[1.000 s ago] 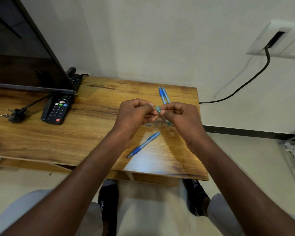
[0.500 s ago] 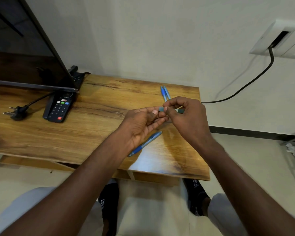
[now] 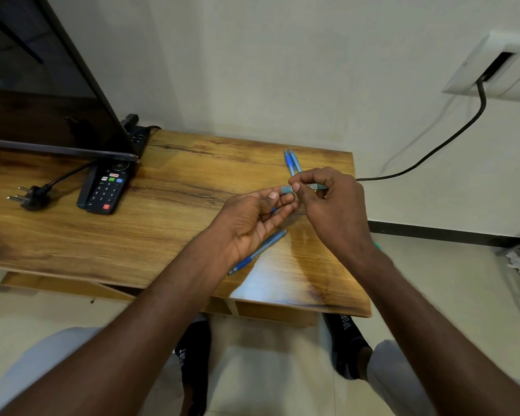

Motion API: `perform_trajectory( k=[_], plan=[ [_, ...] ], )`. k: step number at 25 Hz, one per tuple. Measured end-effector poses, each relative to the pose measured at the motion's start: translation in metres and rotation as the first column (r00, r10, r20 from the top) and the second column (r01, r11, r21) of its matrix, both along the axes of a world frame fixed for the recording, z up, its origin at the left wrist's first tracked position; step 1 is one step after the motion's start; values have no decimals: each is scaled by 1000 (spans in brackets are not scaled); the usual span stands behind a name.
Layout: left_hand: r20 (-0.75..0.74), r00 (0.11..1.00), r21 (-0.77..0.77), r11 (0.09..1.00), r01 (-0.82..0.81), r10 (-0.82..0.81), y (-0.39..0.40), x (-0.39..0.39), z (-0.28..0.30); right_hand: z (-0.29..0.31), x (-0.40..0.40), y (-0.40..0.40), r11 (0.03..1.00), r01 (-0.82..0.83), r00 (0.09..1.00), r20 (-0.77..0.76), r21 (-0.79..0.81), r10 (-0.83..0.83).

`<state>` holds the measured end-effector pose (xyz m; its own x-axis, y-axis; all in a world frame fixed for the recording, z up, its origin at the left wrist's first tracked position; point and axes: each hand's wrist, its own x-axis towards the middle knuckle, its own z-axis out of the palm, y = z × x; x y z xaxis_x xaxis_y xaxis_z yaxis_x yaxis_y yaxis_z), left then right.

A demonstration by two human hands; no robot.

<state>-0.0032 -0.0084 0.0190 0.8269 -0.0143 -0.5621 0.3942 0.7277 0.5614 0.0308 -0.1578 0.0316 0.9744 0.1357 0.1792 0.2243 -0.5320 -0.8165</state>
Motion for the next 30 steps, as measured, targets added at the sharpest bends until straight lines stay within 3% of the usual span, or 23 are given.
perform_trajectory(
  k=[24,30],
  plan=[
    [26,999,-37,999,22,-21,-3,0,-1,5,-5,4,994,11,997,83,-110,-2],
    [35,999,-35,999,-3,4,-3,0,-1,3,-5,4,999,43,998,37,-5,-43]
  ],
)
